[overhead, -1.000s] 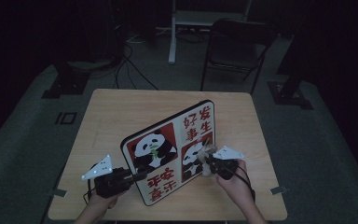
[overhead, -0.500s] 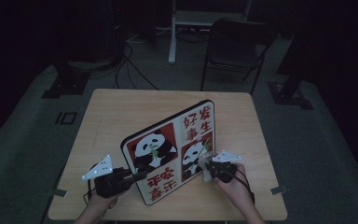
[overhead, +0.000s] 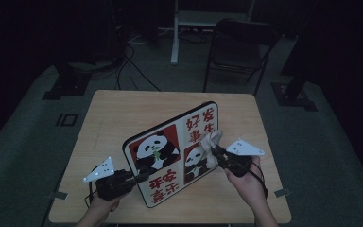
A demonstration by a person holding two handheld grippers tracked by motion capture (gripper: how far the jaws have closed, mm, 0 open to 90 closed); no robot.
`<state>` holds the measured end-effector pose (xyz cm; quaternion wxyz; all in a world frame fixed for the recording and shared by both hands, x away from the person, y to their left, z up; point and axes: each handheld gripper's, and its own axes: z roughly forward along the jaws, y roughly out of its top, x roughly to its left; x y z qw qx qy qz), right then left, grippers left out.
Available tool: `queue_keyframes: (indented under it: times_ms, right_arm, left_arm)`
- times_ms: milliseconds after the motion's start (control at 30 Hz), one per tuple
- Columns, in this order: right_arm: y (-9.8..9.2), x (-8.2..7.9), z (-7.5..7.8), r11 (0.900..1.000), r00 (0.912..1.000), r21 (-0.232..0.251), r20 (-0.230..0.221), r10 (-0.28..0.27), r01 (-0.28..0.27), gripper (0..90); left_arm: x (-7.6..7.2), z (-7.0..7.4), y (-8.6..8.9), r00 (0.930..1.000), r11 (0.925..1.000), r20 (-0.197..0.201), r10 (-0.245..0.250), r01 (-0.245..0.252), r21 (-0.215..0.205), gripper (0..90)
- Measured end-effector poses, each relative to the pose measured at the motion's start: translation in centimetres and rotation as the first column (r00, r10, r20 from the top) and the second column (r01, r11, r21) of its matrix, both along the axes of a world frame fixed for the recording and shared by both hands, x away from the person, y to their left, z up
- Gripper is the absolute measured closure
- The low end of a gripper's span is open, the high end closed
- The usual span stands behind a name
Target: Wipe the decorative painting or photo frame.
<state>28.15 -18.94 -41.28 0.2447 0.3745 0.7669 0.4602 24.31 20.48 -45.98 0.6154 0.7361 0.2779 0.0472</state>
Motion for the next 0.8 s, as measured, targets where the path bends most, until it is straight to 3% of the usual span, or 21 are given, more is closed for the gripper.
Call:
queue_keyframes:
  times_ms: [200,467,667,800]
  right_arm:
    - [0.9,0.1,3.6,0.999,0.9956,0.040,0.092,0.018,-0.022,80.8]
    - [2.6,1.0,7.1,0.997,0.9844,0.057,0.173,0.033,-0.044,80.8]
    - [3.9,1.8,8.8,0.996,0.9781,0.068,0.204,0.043,-0.058,80.8]
    - [4.8,2.6,9.0,0.997,0.9795,0.053,0.197,0.042,-0.054,80.8]
  left_arm:
    - [0.0,0.0,0.0,1.0000,1.0000,0.000,0.003,-0.003,0.001,79.2]
    - [0.0,0.0,0.0,1.0000,1.0000,-0.003,0.008,-0.008,-0.001,79.6]
    - [0.0,0.0,0.0,0.9999,0.9999,-0.003,0.011,-0.011,-0.003,79.7]
    - [0.0,0.0,0.0,1.0000,1.0000,0.003,0.007,-0.007,0.001,79.8]
